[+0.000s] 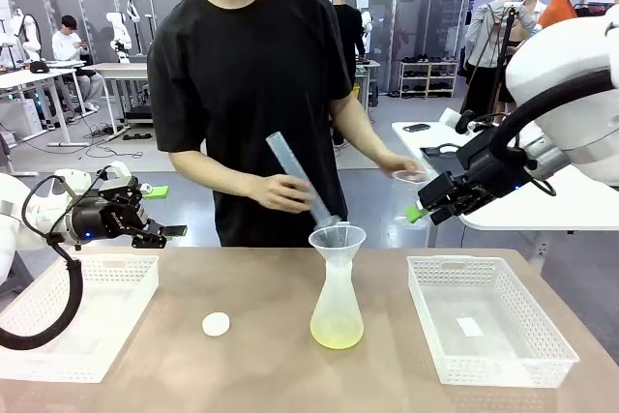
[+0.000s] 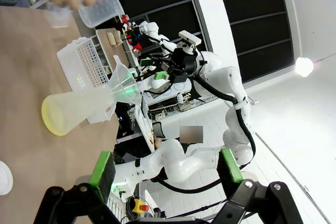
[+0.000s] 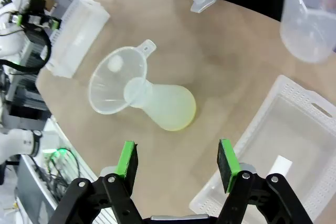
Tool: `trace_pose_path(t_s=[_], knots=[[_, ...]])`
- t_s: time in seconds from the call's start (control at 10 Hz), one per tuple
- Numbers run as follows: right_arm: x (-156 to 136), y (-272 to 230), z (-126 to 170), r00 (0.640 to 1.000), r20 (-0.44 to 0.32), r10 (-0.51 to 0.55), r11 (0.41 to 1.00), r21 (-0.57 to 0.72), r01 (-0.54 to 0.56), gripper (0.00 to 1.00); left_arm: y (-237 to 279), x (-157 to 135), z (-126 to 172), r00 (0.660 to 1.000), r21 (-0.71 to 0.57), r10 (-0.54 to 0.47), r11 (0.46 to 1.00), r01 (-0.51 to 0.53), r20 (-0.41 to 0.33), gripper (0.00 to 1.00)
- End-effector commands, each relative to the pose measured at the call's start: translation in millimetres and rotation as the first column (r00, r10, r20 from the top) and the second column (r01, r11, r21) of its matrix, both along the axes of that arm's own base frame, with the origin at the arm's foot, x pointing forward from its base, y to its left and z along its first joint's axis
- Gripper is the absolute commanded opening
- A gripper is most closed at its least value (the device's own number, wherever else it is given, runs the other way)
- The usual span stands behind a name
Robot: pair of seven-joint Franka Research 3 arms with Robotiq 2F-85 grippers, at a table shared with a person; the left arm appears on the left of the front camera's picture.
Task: Prepare the solutions needed for the experiment.
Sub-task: Once the solution is in the Big flask , pick up the Plastic Funnel and place it back into the right Organizing basket.
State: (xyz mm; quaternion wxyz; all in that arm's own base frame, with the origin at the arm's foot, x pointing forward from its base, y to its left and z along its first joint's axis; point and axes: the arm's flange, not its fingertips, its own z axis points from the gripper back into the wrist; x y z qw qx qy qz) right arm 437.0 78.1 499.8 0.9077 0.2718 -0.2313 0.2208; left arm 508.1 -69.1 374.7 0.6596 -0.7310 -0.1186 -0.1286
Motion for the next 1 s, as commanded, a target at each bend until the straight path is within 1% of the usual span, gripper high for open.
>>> trace_pose_path(t_s=[0.0, 0.1, 0.4, 0.5, 0.6, 0.7, 0.9], knots=[[-7.5, 4.8, -1.4, 0.999, 0.024, -0.038, 0.995, -0.086, 0.04, 0.77, -0.2, 0.8, 0.3, 1.0, -0.015, -0.01, 1.0, 0.011, 0.018, 1.0], [0.0, 0.0, 0.0, 1.0, 0.0, 0.0, 1.0, 0.0, 0.0, 0.77, -0.2, 0.8, 0.3, 1.0, -0.015, -0.01, 1.0, 0.011, 0.018, 1.0], [0.0, 0.0, 0.0, 1.0, 0.0, 0.0, 1.0, 0.0, 0.0, 0.77, -0.2, 0.8, 0.3, 1.0, -0.015, -0.01, 1.0, 0.011, 0.018, 1.0], [-1.1, -1.0, -0.9, 1.0, 0.012, 0.007, 1.0, -0.02, -0.006, 0.77, -0.2, 0.8, 0.3, 1.0, -0.015, -0.01, 1.0, 0.011, 0.018, 1.0], [0.6, 5.2, 1.2, 0.998, -0.006, 0.059, 0.996, -0.072, -0.059, 0.77, -0.2, 0.8, 0.3, 1.0, -0.015, -0.01, 1.0, 0.011, 0.018, 1.0], [5.0, 21.5, 6.3, 0.996, 0.014, 0.089, 0.988, -0.127, -0.086, 0.77, -0.2, 0.8, 0.3, 1.0, -0.015, -0.01, 1.0, 0.011, 0.018, 1.0], [11.2, 51.3, 14.7, 0.99, -0.02, 0.141, 0.968, -0.207, -0.142, 0.77, -0.2, 0.8, 0.3, 1.0, -0.015, -0.01, 1.0, 0.011, 0.018, 1.0]])
